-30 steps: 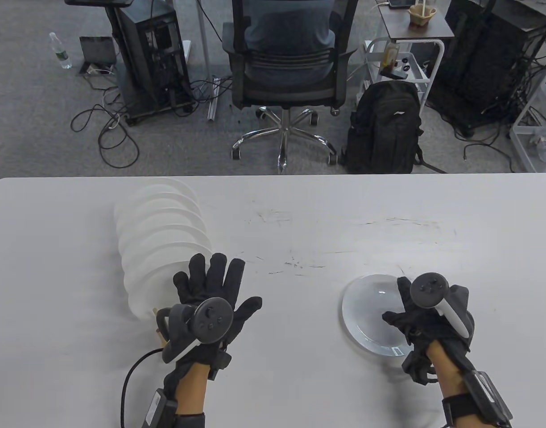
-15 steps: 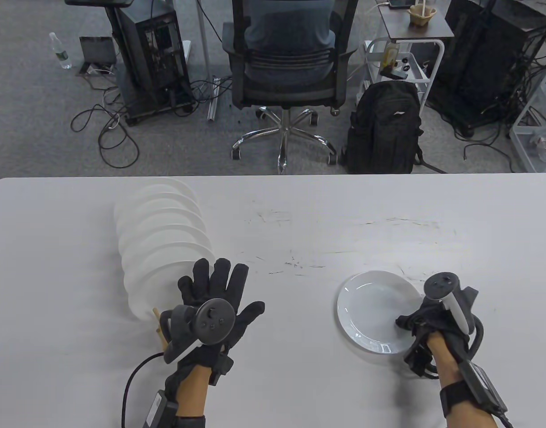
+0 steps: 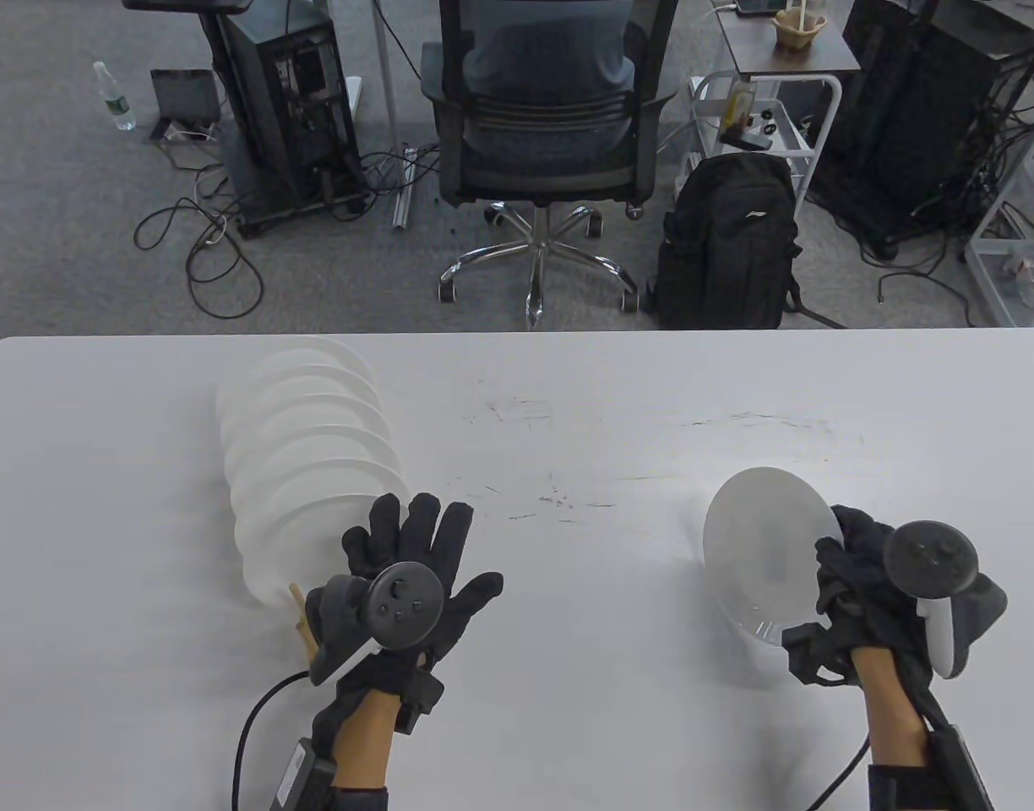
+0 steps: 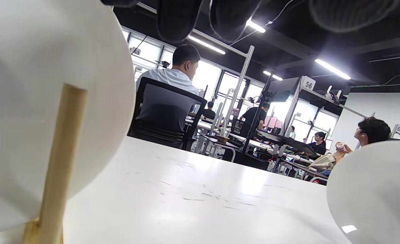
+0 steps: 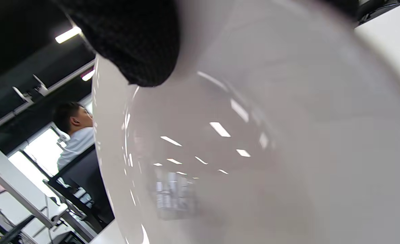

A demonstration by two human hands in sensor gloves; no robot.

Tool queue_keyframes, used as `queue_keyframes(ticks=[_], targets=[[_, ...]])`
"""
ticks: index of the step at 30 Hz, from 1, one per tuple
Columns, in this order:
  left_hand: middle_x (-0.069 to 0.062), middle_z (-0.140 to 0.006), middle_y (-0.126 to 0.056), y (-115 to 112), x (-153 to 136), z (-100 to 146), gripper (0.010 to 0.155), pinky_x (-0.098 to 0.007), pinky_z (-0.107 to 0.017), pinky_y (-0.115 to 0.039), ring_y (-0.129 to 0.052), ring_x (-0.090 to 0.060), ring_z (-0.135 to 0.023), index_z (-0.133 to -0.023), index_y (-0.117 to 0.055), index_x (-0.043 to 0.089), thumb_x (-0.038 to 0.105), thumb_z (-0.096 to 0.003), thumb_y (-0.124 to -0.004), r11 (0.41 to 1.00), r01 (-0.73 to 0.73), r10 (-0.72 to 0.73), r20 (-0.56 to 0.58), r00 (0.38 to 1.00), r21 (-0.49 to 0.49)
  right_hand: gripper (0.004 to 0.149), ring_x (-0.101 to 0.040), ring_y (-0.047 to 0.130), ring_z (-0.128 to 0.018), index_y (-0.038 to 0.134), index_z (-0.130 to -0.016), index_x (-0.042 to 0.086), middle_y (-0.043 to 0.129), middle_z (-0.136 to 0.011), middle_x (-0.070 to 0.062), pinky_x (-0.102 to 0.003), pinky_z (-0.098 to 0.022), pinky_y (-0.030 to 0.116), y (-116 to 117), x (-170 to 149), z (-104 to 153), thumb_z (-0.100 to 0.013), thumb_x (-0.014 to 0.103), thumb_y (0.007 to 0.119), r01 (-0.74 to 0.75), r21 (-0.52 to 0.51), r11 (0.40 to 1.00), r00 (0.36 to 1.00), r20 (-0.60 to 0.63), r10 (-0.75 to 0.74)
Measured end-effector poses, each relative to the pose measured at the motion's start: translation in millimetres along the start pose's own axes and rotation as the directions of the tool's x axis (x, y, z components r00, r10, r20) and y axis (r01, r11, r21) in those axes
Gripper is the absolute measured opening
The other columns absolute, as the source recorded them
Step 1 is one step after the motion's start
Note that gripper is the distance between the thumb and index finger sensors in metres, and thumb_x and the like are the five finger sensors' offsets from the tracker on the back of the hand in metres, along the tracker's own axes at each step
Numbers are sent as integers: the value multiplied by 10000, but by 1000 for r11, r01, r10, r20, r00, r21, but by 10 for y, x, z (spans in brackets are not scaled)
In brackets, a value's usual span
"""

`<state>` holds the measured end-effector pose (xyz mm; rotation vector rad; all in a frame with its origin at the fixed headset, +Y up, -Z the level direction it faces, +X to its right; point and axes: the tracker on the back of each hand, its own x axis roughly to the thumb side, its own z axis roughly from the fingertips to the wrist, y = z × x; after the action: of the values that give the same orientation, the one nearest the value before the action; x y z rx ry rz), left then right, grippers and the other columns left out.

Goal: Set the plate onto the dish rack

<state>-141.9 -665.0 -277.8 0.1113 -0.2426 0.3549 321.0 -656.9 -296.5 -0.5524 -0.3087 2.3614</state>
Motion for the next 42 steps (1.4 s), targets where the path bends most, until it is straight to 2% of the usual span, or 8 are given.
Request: queue_keyframes(ticks=[7,16,20,24,32,35,37,42], targets=[[-177,-1221,-412,-34,-9,-10,873,-775,-689,-291,-287,-605,-1092,-1182,-370,211,679,-486,-611,997,-72,72,-4,997,-23,449,-347,820,-627,707,-914,186,692,-834,-59,-561,-518,709,71,56,81,-467,174,741,320,84,944,946,19,-322],[-186,-1210,-380,-109,69,-34,910,-684,-727,-245,-251,-580,-1085,-1166,-270,131,646,-501,-620,969,-239,242,45,969,-61,445,-352,792,-681,695,-917,185,668,-869,-60,-563,-540,710,483,177,246,-474,160,727,707,379,597,690,-182,-701],[-224,-1202,-340,-229,199,-64,960,-680,-730,-248,-241,-591,-1080,-1157,-208,89,656,-495,-610,871,-456,476,84,876,-184,445,-339,792,-695,673,-926,192,654,-879,-50,-549,-550,721,755,262,390,-483,167,714,788,475,391,570,-323,-756],[-251,-1193,-354,-345,260,-87,1028,-717,-719,-458,-463,-625,-1067,-1148,-154,67,703,-484,-613,648,-689,743,70,666,-326,441,-318,800,-713,644,-940,193,635,-895,-46,-526,-565,742,944,257,503,-503,172,697,847,481,225,459,-450,-766],[-269,-1172,-480,-565,383,-84,923,-640,-681,-647,-680,-591,-997,-1186,-218,131,715,-505,-438,199,-881,969,-50,244,-429,436,-294,886,-660,679,-911,174,685,-859,-50,-485,-512,831,887,283,601,-479,184,728,854,357,380,501,-362,-787],[-271,-1155,-519,-602,418,-93,938,-615,-657,-706,-744,-570,-968,-1186,-225,130,718,-505,-491,65,-902,989,-94,115,-426,436,-305,887,-659,684,-910,163,688,-858,-56,-493,-509,829,858,295,594,-478,179,739,805,356,474,577,-286,-765],[-248,-1122,-585,-594,406,-95,833,-597,-616,-765,-794,-560,-935,-1165,-286,115,577,-566,-637,112,-917,978,-123,171,-384,438,-299,894,-648,685,-912,160,691,-857,-61,-481,-499,838,849,309,594,-478,181,739,778,363,514,612,-252,-749],[-208,-935,-880,-207,320,-129,518,-543,-467,-913,-1021,-498,-736,-1059,-674,146,309,-567,-681,448,-883,888,-40,457,-139,484,-379,880,-680,657,-962,137,678,-909,-117,-527,-508,796,758,462,562,-495,218,754,650,486,585,695,-68,-716]])
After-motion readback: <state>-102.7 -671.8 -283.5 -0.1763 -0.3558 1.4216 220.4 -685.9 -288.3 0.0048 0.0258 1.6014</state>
